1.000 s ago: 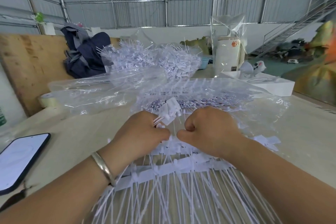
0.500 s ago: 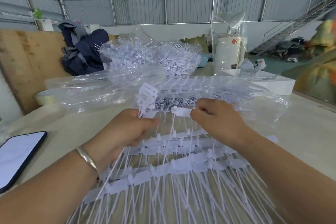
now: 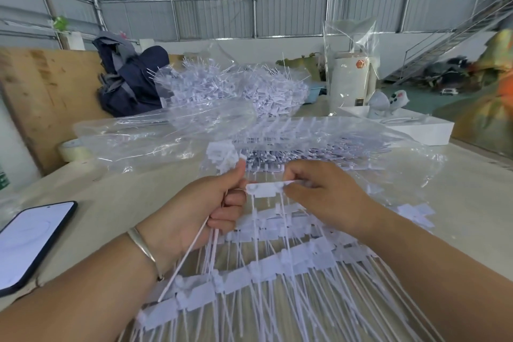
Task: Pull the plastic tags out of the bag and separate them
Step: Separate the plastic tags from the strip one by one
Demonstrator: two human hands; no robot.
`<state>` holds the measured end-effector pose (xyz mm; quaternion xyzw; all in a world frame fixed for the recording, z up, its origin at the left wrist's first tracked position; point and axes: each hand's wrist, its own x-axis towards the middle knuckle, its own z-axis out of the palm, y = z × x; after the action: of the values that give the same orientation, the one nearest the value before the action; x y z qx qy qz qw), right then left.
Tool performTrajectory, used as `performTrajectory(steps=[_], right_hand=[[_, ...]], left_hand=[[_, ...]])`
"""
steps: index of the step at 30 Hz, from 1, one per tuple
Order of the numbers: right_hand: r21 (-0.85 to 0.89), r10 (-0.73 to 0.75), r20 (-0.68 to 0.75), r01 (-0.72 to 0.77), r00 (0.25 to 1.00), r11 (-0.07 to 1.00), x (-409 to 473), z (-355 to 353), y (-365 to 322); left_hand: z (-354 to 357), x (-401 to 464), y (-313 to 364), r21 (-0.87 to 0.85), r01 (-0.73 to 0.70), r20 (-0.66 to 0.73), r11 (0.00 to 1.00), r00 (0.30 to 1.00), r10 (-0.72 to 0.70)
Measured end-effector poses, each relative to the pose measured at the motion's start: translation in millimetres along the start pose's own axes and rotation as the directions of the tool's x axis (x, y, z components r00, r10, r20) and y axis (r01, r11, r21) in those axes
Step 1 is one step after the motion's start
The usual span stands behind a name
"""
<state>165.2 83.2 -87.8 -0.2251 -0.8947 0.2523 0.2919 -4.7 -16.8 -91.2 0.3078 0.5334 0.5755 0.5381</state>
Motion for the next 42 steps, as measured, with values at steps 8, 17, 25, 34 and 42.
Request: performTrajectory(steps=[8, 17, 25, 34, 42], right_hand=[[0.224, 0.026, -0.001, -0.025, 1.000, 0.974, 1.1, -9.7, -0.2], [0.426, 0.042, -0.063, -0.011, 0.997, 0.904, 4.0, -23.5, 6.0], [0.430, 0.052, 0.066, -0.076, 0.996, 0.900, 3.4, -22.6, 12.0], [0.447, 0.026, 0.104, -0.070, 0.994, 0.892, 0.5, -18.8, 4.5], [0.465, -0.022, 0.134, -0.043, 0.991, 0.884, -0.8, -3.0, -1.8]], left_hand=[[-1.3, -4.2, 4.3, 0.168, -0.142, -0.028, 0.976, 0.989, 0.148], [-2.5, -12.9, 8.3, 0.223, -0.207, 0.070, 0.953, 0.978, 0.196], [-3.9, -12.6, 7.2, 0.242, -0.208, 0.110, 0.948, 0.976, 0.186], [3.1, -16.9, 3.2, 0.259, -0.218, 0.234, 0.941, 0.959, 0.158], [6.9, -14.8, -0.5, 0.157, -0.203, 0.245, 0.967, 0.956, 0.161]])
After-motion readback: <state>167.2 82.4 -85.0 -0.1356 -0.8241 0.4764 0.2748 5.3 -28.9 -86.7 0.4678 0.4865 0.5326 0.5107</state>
